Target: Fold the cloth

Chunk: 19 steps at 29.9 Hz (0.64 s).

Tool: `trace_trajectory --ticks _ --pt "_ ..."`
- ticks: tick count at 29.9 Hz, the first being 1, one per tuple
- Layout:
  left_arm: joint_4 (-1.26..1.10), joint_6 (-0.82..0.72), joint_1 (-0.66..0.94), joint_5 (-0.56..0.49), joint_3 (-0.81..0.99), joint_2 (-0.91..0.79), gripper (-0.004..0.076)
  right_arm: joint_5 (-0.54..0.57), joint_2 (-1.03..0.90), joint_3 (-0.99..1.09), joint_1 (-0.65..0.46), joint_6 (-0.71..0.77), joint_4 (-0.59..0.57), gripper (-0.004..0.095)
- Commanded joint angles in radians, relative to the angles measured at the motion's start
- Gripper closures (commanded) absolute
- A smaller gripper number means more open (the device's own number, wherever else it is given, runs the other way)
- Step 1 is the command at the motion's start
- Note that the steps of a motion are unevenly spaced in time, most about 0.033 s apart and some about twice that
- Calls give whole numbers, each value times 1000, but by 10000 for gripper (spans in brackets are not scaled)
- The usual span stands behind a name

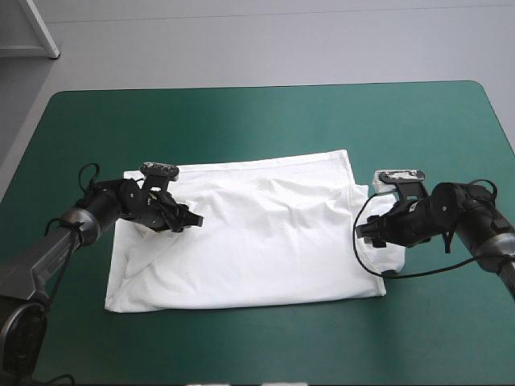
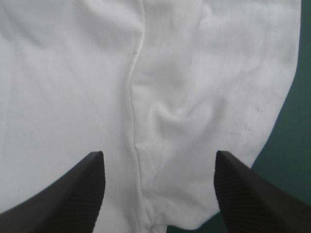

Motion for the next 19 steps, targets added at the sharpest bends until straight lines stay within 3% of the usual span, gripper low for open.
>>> trace_trajectory --ticks 1,3,6,12,19 --pt "5 19 -3 7 -56 -12 125 -62 -33 -33 0 19 1 304" --pt "37 -6 -3 62 -100 -16 80 -79 -33 -39 -2 51 -27 303" --pt "92 -57 -3 144 -203 -42 83 -89 -33 -62 -6 116 -99 300" --pt "213 -173 -3 265 -389 -121 83 -117 -21 -103 -98 123 -109 300" --pt "214 -212 -3 298 -439 -224 83 -119 89 -106 -200 41 -56 301"
